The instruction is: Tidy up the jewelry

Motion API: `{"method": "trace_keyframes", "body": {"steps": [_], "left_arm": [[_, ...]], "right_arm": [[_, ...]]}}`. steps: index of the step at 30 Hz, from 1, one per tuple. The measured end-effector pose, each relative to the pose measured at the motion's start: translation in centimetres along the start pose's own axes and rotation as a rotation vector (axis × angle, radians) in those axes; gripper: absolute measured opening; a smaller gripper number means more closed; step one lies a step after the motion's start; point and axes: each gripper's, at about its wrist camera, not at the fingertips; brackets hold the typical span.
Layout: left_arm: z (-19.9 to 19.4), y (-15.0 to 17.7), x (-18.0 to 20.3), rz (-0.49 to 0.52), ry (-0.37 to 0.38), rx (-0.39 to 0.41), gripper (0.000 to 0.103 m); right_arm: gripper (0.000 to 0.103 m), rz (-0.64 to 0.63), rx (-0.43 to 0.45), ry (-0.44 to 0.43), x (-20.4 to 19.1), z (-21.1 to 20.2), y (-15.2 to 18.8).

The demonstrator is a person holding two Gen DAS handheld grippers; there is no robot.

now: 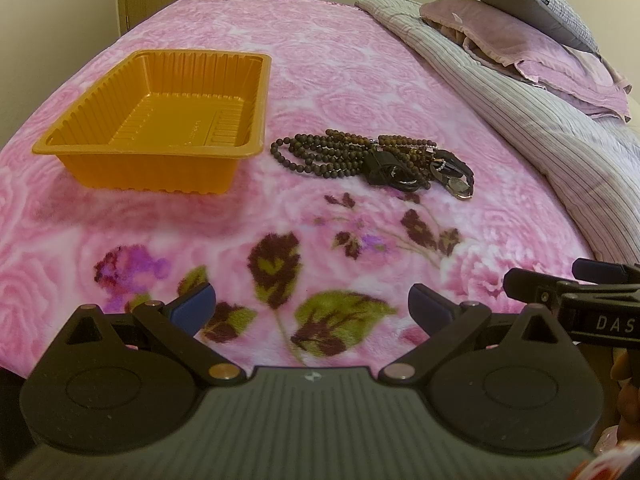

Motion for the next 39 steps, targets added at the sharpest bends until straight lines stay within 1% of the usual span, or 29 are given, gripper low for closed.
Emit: {"method": "trace_keyframes", "body": {"steps": [21,27,29,33,36,39], "left_arm": [[0.0,0.0,0.0,-0.001,0.001,0.000,0.102],[0.0,0.0,0.0,-0.011,0.000,0.000,0.102],[0.0,0.0,-0.3,-0.035,0.009,0.004,0.102],[0.0,-0.6,-2.2,-0.121,0.044,0.018,0.102],[-0.1,-1.1,-4.1,-0.173,0.054,0.032,0.102],[-0.3,-1.7,-6.9,-0.245,0.061,0.059,0.102]], "right_arm": [[0.102,0.001,-0.001,0.001,0.0,0.1,0.0],[0.102,0.017,-0.004,-0.011,0.1,0.3,0.2],[0.102,0.026,-0.003,-0.019,0.0,0.5,0.1],[0.102,0.074,-0.001,-0.051,0.1,1.0,-0.2],[0.102,0.100,0.011,-0.070,0.1,1.3,-0.5],[0.102,0.114,0.029,-0.079,-0.2,1.7,-1.0]]}}
Point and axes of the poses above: each gripper's, at about its wrist camera, not at the fingertips, and z roughly the way its jaws point, x to its right, y to its underside, and after that the axes turned 10 degrees about x, right-handed
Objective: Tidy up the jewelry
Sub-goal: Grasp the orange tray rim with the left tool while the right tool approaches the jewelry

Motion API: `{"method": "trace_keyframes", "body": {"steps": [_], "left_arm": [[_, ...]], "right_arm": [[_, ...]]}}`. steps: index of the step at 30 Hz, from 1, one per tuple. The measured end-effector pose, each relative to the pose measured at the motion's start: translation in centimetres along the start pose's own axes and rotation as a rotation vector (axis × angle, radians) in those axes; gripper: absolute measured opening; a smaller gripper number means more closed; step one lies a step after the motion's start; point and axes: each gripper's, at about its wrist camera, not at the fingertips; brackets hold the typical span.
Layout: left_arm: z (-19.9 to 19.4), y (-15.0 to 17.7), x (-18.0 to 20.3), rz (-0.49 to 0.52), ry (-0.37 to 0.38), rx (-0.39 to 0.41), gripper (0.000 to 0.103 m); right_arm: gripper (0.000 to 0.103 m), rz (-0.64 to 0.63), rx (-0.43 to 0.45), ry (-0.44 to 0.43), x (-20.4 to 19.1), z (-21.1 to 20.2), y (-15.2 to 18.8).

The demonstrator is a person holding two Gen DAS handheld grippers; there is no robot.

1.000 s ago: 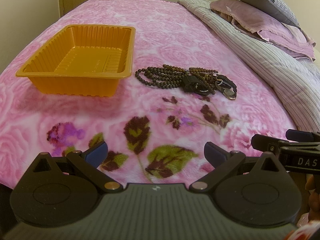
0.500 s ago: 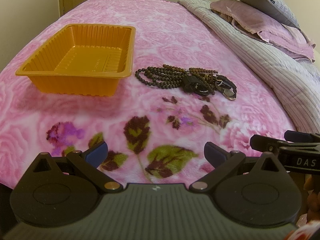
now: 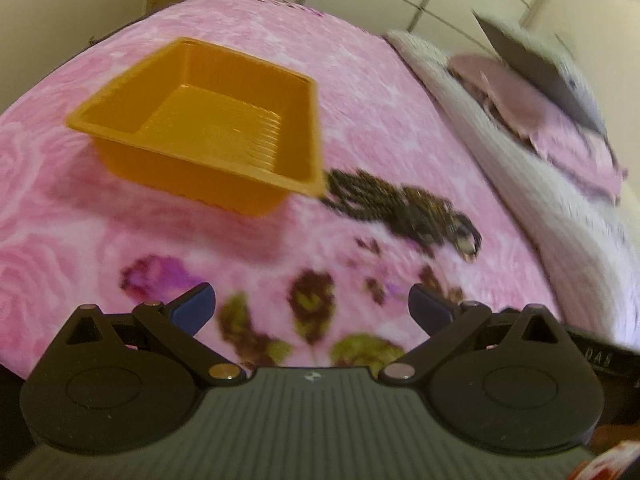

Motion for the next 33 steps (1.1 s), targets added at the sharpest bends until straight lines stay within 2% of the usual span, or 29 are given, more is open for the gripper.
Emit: {"method": "trace_keyframes", "body": {"steps": [6,11,14,15,17,18,20,22,26,28,33], "left_arm": [[-1.0,-3.2,-6.0,-0.088,-0.045,0.110,0.102],[-0.2,-6.7,-10.6,-0.086,-0.116,0.185,0.097],[1.1,-9.0,-13.0,-0.090,-0.101,0.161,0.090],[1.7,-9.6,-13.5,-0.075,-0.099,0.153,0.086],[2.9,-10.5,-14.2,-0.040,-0.101,0.131,0.085],[3.6,-10.9,-14.5,-0.037,-0.092,0.120,0.080],[4.6,-10.9,-15.2,-0.041,-0.071,0.095,0.071],[5.9,-11.1,-15.9,-0.059,-0.049,0.069,0.057],[7.3,-10.8,-16.0,-0.020,-0.044,0.050,0.046],[8.1,-10.6,-15.7,-0.003,-0.037,0.032,0.038],[9.0,-10.4,-15.6,-0.007,-0.041,0.013,0.023]], "right_arm": [[0.102,0.006,0.035,-0.018,-1.0,1.4,-1.0],[0.102,-0.027,0.011,-0.017,-2.0,3.4,-1.3],[0.102,-0.044,-0.007,-0.013,-2.6,4.7,-1.2],[0.102,-0.049,-0.015,-0.013,-2.8,5.1,-1.2],[0.102,-0.059,-0.027,-0.013,-3.1,6.0,-1.0],[0.102,-0.063,-0.032,-0.011,-3.3,6.4,-0.9],[0.102,-0.065,-0.044,-0.005,-3.5,7.3,-0.8],[0.102,-0.064,-0.051,0.001,-3.7,8.0,-0.8],[0.102,-0.071,-0.051,0.015,-4.0,9.2,-0.9],[0.102,-0.070,-0.056,0.017,-3.9,9.8,-0.8],[0.102,-0.066,-0.085,0.026,-3.7,11.1,-0.5]]}}
Point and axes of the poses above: each gripper's, at about its wrist camera, not at the fingertips, and z roughly the way its jaws point, x to its right, y to its underside, and after that the axes turned 10 degrees about x, right-handed
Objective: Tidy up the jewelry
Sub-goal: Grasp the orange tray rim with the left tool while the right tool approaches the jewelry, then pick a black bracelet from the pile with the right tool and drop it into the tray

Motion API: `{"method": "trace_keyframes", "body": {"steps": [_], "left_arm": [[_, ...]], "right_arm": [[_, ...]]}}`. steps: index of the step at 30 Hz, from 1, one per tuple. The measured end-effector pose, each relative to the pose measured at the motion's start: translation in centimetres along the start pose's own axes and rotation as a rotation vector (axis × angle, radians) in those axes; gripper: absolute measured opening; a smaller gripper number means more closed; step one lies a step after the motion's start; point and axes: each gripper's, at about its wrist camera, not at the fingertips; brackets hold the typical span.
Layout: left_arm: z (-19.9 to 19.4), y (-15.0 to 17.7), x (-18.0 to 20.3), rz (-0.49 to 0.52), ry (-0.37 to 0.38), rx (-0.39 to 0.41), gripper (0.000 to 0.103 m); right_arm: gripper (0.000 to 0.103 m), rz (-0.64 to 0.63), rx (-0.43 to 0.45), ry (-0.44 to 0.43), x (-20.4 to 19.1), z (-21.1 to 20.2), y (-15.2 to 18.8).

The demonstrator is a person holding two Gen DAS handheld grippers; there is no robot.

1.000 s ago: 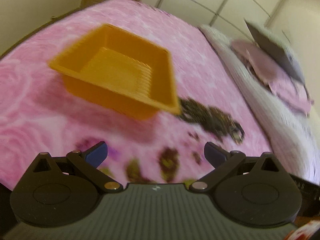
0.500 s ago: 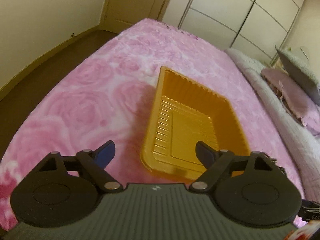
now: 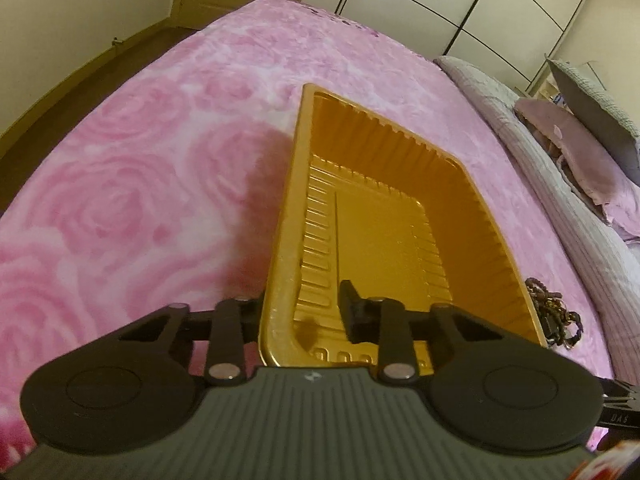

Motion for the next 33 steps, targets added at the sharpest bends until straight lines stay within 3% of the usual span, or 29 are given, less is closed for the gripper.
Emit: {"method": "trace_keyframes", "body": {"steps": [5,8,12,19,20,22,27,29,31,33], "left_arm": [[-0.7,-0.7,0.7,0.022,-0.023,-0.003,0.015],[-0.9,-0.9,1.1,0.049,-0.036,-0.017,0.005],[-1.4,-1.2,2.0,0.102,-0.057,-0.011,0.005],[-2.7,-1.2,5.3,0.284,-0.142,0.044,0.003],[-2.8,-1.1,5.9,0.310,-0.153,0.046,0.003],[-2.9,-0.9,6.8,0.362,-0.175,0.055,0.003],[-3.2,-0.8,8.6,0.439,-0.222,0.070,0.003],[-3.2,-0.7,9.1,0.463,-0.235,0.074,0.003],[-3.3,-0.7,9.4,0.478,-0.241,0.077,0.003],[-3.4,-0.8,9.6,0.487,-0.248,0.081,0.003]], "right_arm": [[0.102,-0.004,-0.004,-0.001,0.0,0.3,0.1],[0.102,0.005,0.001,-0.006,0.1,0.1,0.2],[0.102,0.015,0.019,-0.011,0.7,-0.3,0.0],[0.099,-0.027,0.086,0.020,3.2,-0.6,-0.8],[0.095,-0.041,0.095,0.015,3.5,-0.6,-0.8],[0.077,-0.085,0.099,-0.005,3.6,-0.2,-1.0],[0.057,-0.274,0.112,-0.006,2.9,1.4,-1.1],[0.043,-0.378,0.098,0.000,2.4,2.4,-0.9],[0.016,-0.470,0.080,0.003,1.9,3.2,-0.5],[0.011,-0.525,0.087,0.002,1.8,3.3,-0.2]]}}
Point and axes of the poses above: each gripper's, at about its wrist camera, not at the fingertips, and z roughly the way its jaws point, x to its right, y to its underside, and after that the axes turned 10 degrees about x, right-handed
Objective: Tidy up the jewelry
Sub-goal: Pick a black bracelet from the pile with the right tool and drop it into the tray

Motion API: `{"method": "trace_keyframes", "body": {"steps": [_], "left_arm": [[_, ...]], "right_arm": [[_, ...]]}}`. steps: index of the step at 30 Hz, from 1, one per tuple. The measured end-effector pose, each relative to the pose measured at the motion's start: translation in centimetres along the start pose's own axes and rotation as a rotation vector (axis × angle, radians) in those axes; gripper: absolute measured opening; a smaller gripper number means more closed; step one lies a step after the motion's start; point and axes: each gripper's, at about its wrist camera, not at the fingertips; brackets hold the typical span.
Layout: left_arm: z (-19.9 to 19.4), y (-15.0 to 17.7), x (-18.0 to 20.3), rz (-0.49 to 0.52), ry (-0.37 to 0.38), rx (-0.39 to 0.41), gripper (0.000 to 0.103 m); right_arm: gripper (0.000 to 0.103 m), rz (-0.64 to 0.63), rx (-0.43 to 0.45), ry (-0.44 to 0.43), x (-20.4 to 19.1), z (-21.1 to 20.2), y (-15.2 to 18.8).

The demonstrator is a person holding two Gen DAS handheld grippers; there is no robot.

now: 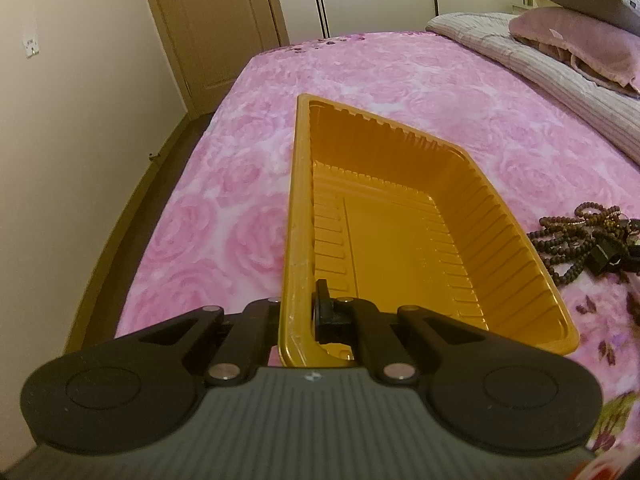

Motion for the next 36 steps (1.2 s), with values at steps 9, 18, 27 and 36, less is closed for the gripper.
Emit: {"method": "trace_keyframes", "body": {"steps": [9,18,27,36], "left_arm": [[-0.5,-0.3,0.4,0.009,-0.015,0.011,0.003],[-0.6,0.2,0.1,-0.013,-0.009,0.014,0.003],[-0.6,0.6,0.0,-0.010,0.001,0.019,0.003],[-0.5,0.8,-0.1,-0.015,0.006,0.024,0.003]], "right_arm": [[0.006,0.013,0.079,0.040,1.7,-2.4,-2.1],[0.006,0.013,0.173,0.013,1.8,-5.2,-6.3],[0.006,0.126,0.231,-0.272,-4.0,-3.8,-11.1],[0.008,0.201,0.176,-0.403,-5.9,-1.6,-10.7]]}}
Point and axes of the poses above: each gripper's, at about its wrist camera, not at the fingertips, and z roughly the way its jaws point, x to its right, y to its underside, and after that the axes turned 10 degrees about x, right-handed
